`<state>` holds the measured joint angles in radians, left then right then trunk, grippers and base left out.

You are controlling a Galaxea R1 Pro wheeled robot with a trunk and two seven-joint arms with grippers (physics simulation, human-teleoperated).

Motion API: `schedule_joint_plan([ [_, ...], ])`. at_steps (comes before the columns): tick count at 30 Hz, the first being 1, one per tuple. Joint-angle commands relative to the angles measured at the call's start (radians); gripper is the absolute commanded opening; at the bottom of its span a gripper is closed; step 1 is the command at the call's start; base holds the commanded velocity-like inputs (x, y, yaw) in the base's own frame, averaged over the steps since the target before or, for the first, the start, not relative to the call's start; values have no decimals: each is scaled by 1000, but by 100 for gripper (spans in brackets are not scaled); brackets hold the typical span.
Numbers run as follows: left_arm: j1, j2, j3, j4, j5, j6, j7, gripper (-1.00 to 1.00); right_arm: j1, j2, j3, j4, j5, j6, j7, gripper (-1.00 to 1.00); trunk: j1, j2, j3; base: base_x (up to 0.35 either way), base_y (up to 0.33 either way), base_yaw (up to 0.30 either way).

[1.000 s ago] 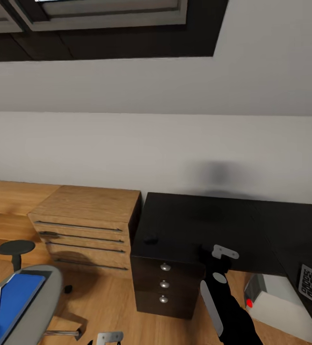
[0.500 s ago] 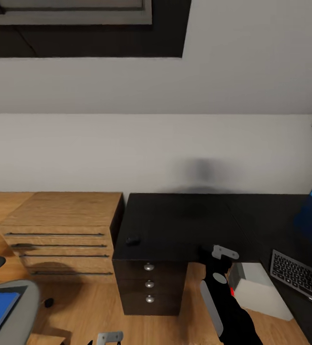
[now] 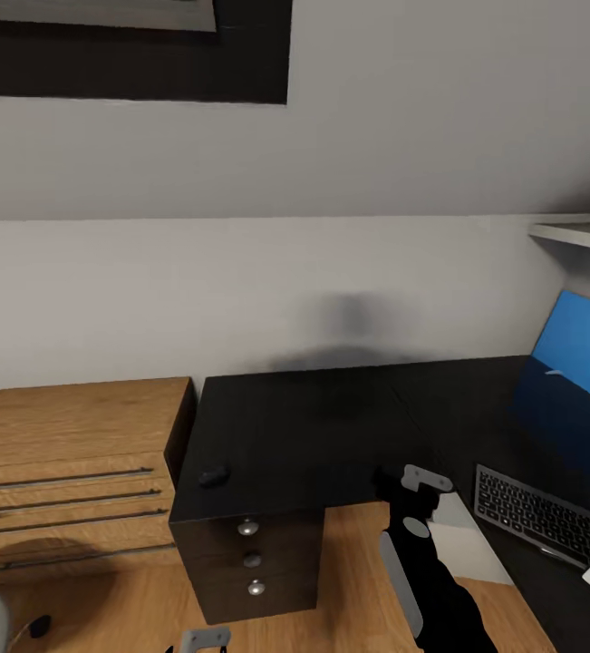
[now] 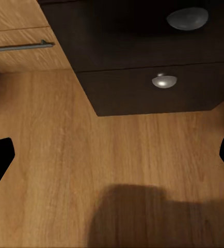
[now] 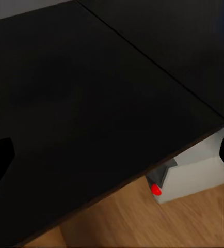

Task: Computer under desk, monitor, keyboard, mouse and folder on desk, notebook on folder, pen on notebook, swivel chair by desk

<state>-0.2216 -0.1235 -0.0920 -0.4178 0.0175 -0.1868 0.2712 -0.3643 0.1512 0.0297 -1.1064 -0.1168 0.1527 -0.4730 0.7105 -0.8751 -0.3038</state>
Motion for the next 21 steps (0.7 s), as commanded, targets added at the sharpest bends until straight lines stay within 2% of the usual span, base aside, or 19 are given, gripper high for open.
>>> schedule_joint_plan([
  [1,-1,1,-8,0,2,-2,10,100,-1,-1,2,-1,-6,4,-7,100,0,-1,-1,18,0,-263],
  [3,-1,1,-8,0,2,-2,10,100,-1,-1,1,-1,-6,4,-7,100,0,-1,-1,11,0,-227],
  [10,-1,-1,-9,0,1,-2,10,100,-1,-16,1,-1,-6,1,-5,100,0,-1,-1,1,0,-20],
  [14,-1,-1,-10,0,0,-2,8,100,-1,-40,2,31,-5,-26,-2,100,0,-1,-1,0,0,0],
  [15,-1,-1,-10,1,0,-2,8,100,-2,-51,2,46,-6,-28,-1,100,0,-1,-1,0,0,0],
  [16,-1,-3,-11,1,0,-1,8,100,-6,-79,1,69,-8,-31,-1,100,0,-1,-1,0,0,0],
  [17,-1,-3,-12,1,0,-1,8,100,-9,-95,1,78,-10,-31,0,100,0,-1,-1,0,0,0],
  [19,-1,-3,-12,1,-1,-1,8,100,-15,-111,0,93,-13,-31,2,100,0,-1,-1,0,0,0],
  [21,-1,-3,-12,1,-1,-1,8,100,-45,-132,-1,126,-18,-31,11,100,0,-1,-1,0,0,0],
])
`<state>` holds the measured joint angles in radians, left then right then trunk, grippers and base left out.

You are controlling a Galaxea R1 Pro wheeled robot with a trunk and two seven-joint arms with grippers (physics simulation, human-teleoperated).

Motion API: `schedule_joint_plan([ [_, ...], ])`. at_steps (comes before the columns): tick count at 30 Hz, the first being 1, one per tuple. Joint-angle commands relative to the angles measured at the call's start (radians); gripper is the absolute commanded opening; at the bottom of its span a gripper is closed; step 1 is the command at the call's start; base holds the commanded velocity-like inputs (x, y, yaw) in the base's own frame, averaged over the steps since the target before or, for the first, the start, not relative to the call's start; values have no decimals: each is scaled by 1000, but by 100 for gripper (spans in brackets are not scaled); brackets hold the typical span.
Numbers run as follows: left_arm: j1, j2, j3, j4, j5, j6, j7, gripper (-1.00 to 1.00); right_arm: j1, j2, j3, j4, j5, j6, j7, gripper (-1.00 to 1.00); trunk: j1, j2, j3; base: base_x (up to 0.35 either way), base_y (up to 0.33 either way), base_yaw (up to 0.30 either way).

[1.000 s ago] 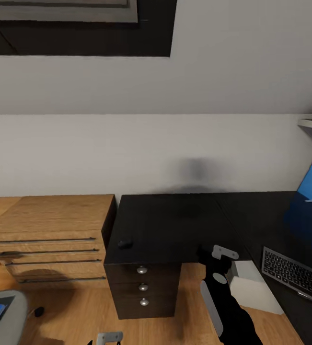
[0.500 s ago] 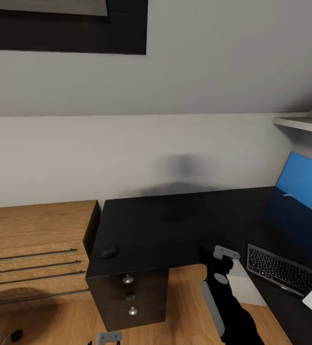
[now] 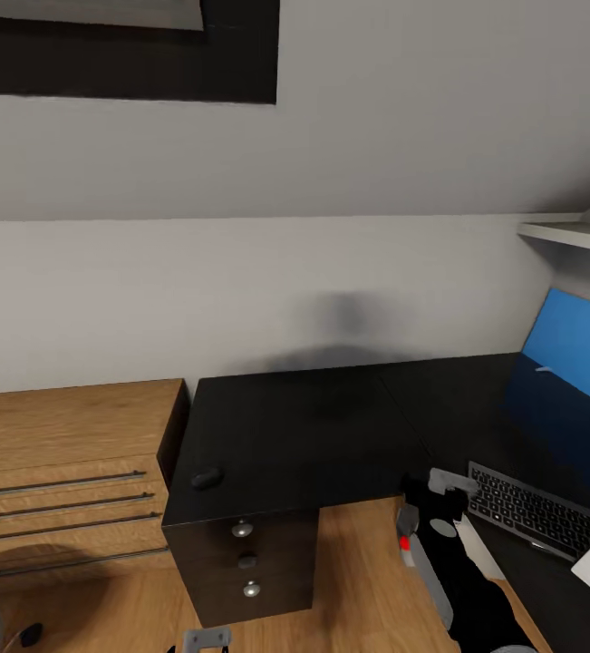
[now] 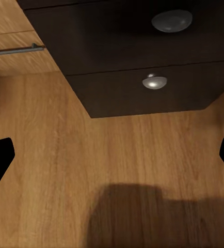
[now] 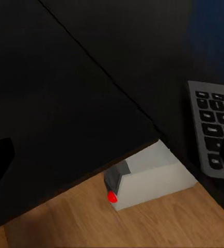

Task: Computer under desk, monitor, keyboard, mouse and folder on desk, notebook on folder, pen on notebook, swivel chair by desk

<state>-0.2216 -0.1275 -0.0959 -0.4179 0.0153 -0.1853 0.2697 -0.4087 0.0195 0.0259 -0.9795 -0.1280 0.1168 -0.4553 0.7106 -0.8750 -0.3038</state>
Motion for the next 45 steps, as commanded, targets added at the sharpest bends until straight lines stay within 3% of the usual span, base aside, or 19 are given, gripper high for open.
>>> schedule_joint_plan([
  [1,-1,1,-8,1,1,-2,10,100,-42,-15,2,28,-9,5,1,100,0,-1,-1,0,0,0],
  [3,-1,0,-8,1,1,-2,10,100,-98,-28,2,72,-10,6,8,100,0,-1,-1,0,0,0],
  [4,-1,0,-8,1,1,-2,9,100,-161,-44,1,134,-11,7,13,100,0,-1,-1,0,0,0],
  [5,-1,0,-9,1,0,-1,9,100,-258,-75,0,259,-14,6,19,100,0,-1,-1,5,0,0],
  [7,-1,-2,-9,1,-1,0,8,100,-373,-111,0,459,-19,-7,41,100,0,-1,-1,80,-51,0],
  [9,-1,-3,-10,1,-1,1,8,100,-432,-124,0,587,-21,-46,73,100,0,-1,-1,191,-117,0],
  [11,-1,-5,-11,6,-2,2,8,100,-484,-139,-3,747,-29,-146,119,100,0,-1,-1,262,-156,0],
  [13,-1,-5,-11,9,-2,1,8,100,-491,-141,-8,773,-41,-162,124,100,0,-1,-1,282,-168,0],
  [16,-1,-7,-12,11,-3,1,9,100,-496,-147,-27,790,-107,-175,128,100,0,-1,-1,243,-180,0],
  [19,-1,-14,-12,12,-4,2,8,100,-497,-155,-34,791,-140,-178,128,100,0,-1,-1,98,-99,0],
  [27,-1,-25,-11,13,-7,1,7,100,-498,-155,-40,790,-158,-179,125,100,0,-1,-1,16,-16,0],
  [35,-1,-35,-27,1,-11,-2,5,100,-498,-153,-50,780,-215,-177,119,100,0,-1,-1,0,0,0],
  [36,5,-47,-98,-102,-11,8,6,100,-498,-154,-49,768,-225,-175,112,100,0,-1,-1,0,0,0],
  [38,39,-47,-148,-217,-10,52,7,100,-498,-154,-49,766,-227,-175,111,100,0,-1,-1,0,0,0],
  [39,78,-47,-182,-374,-8,188,7,100,-498,-154,-49,766,-227,-174,111,100,0,-1,-1,0,0,0],
  [42,112,-47,-199,-587,-5,402,7,100,-498,-155,-49,765,-228,-174,110,100,0,-1,-1,0,0,0],
  [43,116,-47,-201,-626,-3,437,6,100,-498,-156,-49,765,-228,-174,110,100,0,-1,-1,0,0,0],
  [44,123,-47,-208,-727,9,517,5,100,-498,-157,-49,765,-228,-174,110,100,0,-1,-1,0,0,0],
  [45,124,-47,-213,-757,15,536,5,100,-498,-157,-49,765,-228,-174,110,100,0,-1,-1,0,0,0],
])
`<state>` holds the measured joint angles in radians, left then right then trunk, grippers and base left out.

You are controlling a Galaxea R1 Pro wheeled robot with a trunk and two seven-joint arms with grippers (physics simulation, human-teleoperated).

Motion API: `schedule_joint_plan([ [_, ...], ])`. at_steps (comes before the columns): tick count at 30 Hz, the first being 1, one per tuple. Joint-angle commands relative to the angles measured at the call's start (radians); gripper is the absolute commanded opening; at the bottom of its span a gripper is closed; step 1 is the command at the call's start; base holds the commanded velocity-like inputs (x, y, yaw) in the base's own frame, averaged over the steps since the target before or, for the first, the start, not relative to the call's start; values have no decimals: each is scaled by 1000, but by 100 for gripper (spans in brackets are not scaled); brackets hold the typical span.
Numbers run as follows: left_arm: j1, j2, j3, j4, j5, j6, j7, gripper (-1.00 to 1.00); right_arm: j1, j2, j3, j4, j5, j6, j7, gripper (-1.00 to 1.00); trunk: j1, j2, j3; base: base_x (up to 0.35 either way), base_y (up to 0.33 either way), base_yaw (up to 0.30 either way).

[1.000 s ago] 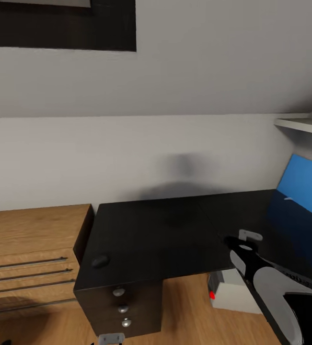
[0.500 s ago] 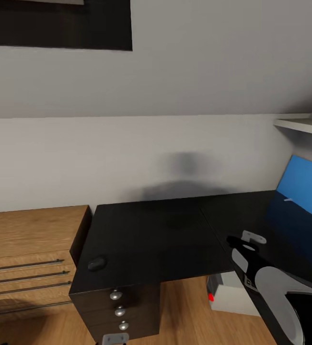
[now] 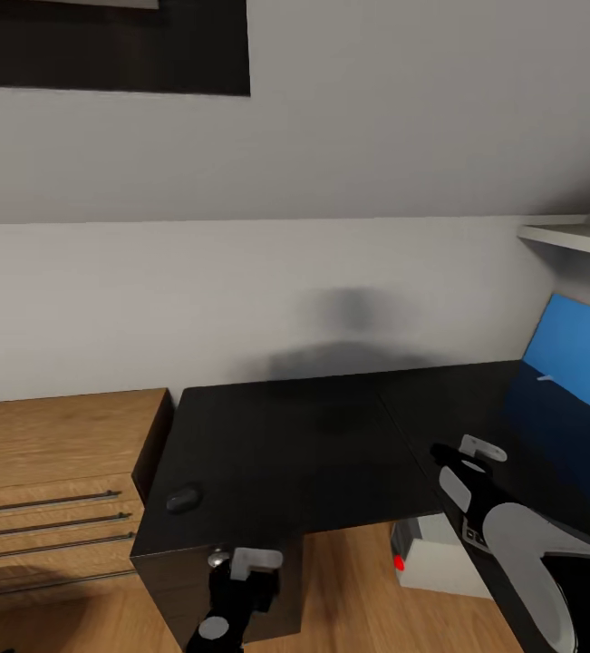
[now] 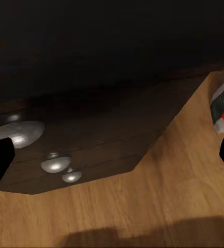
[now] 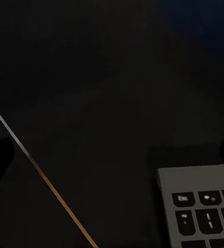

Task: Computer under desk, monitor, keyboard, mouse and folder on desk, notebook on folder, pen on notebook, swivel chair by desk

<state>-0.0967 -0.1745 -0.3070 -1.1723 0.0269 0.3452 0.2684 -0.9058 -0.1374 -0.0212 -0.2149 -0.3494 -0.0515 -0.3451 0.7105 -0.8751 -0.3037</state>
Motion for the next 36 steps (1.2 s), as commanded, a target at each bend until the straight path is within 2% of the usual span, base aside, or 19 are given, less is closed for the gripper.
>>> schedule_joint_plan([
  [1,2,0,-16,-57,20,34,6,100,-1,0,-2,1,-6,-5,0,100,0,-1,-1,0,0,0],
  [5,5,0,-69,-177,73,68,5,100,-1,0,-2,0,-7,-5,0,100,0,-1,-1,0,0,0],
  [6,5,0,-105,-266,107,80,5,100,-1,-1,-3,1,-7,-5,0,100,0,-1,-1,0,0,0],
  [9,5,0,-130,-346,122,92,6,100,-1,0,-3,1,-7,-6,-3,100,0,-1,-1,0,0,0],
  [12,6,0,-144,-389,128,100,8,100,-1,0,-3,0,-7,-6,-12,100,0,-1,-1,0,0,0],
  [13,5,0,-164,-439,133,102,16,100,-1,1,-1,0,-7,-8,-36,100,0,-1,-1,0,0,0],
  [23,6,5,-145,-411,130,103,13,100,-1,1,1,1,-5,-12,-41,100,0,-1,-1,74,0,-18],
  [29,6,17,-148,-405,130,104,13,100,-1,1,1,2,-5,-11,-40,100,0,-1,0,287,0,-198],
  [36,6,18,-147,-405,130,104,14,100,-1,0,1,3,-5,-12,-39,100,0,-1,2,199,0,-237],
])
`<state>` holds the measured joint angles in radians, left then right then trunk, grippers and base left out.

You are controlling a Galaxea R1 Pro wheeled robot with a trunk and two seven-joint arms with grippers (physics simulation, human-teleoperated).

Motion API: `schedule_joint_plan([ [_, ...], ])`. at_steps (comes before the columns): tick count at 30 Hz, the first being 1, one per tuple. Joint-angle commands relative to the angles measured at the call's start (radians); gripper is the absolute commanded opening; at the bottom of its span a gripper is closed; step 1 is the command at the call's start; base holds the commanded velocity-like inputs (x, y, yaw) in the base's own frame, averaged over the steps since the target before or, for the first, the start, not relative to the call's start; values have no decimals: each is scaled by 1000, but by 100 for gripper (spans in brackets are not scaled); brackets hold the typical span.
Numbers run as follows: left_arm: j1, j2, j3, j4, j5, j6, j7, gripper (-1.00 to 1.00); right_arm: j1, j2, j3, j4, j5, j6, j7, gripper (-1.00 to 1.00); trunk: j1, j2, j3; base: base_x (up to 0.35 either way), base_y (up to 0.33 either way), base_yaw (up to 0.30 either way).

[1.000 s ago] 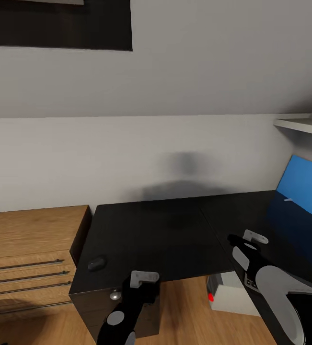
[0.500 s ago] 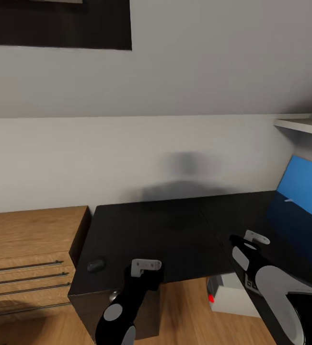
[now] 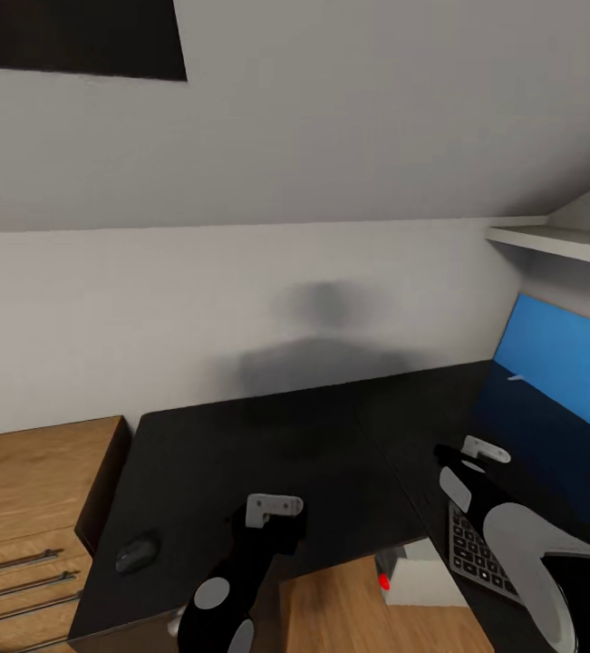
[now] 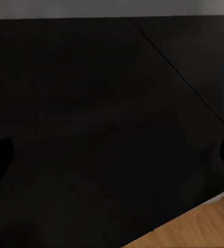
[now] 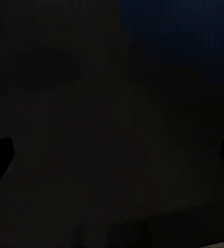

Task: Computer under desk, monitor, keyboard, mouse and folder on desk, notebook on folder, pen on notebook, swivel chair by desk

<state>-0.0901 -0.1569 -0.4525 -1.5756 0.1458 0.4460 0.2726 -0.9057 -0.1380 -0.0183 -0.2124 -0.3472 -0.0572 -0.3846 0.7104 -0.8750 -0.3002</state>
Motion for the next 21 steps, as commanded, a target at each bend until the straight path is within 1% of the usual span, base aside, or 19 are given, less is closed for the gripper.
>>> schedule_joint_plan([
  [1,-1,0,-2,-1,11,4,10,100,-1,0,-2,1,-7,-6,1,100,0,-1,-1,37,0,-108],
  [8,-1,0,-2,-2,10,2,10,100,-1,-5,1,7,-1,-8,9,100,0,-1,-1,12,0,-36],
  [10,-1,0,-2,-3,10,2,10,100,-1,-25,3,8,0,-7,11,100,0,-1,-1,2,0,-7],
  [11,-1,0,-1,-3,10,3,11,100,-1,-123,-2,22,-7,3,46,100,0,-1,-1,0,0,0],
  [14,-1,0,-1,-3,9,3,12,100,-1,-144,-3,32,-9,18,52,100,0,-1,-1,0,0,0],
  [15,-1,0,0,-4,9,3,12,100,-1,-154,-4,35,-10,36,53,100,0,-1,-1,0,0,0],
  [16,-1,0,0,-5,9,3,12,100,-1,-158,-5,36,-11,46,54,100,0,-1,-1,0,0,0],
  [19,0,0,-1,-30,11,4,13,100,-1,-169,-9,36,-13,112,53,100,0,-1,-1,0,0,0],
  [20,-1,-5,-3,-38,12,6,14,100,-1,-170,-27,35,-14,131,50,100,4,-8,-4,0,0,0],
  [21,-1,-5,-3,-39,12,6,14,100,-1,-170,-31,35,-14,132,50,100,8,-15,-7,0,0,0],
])
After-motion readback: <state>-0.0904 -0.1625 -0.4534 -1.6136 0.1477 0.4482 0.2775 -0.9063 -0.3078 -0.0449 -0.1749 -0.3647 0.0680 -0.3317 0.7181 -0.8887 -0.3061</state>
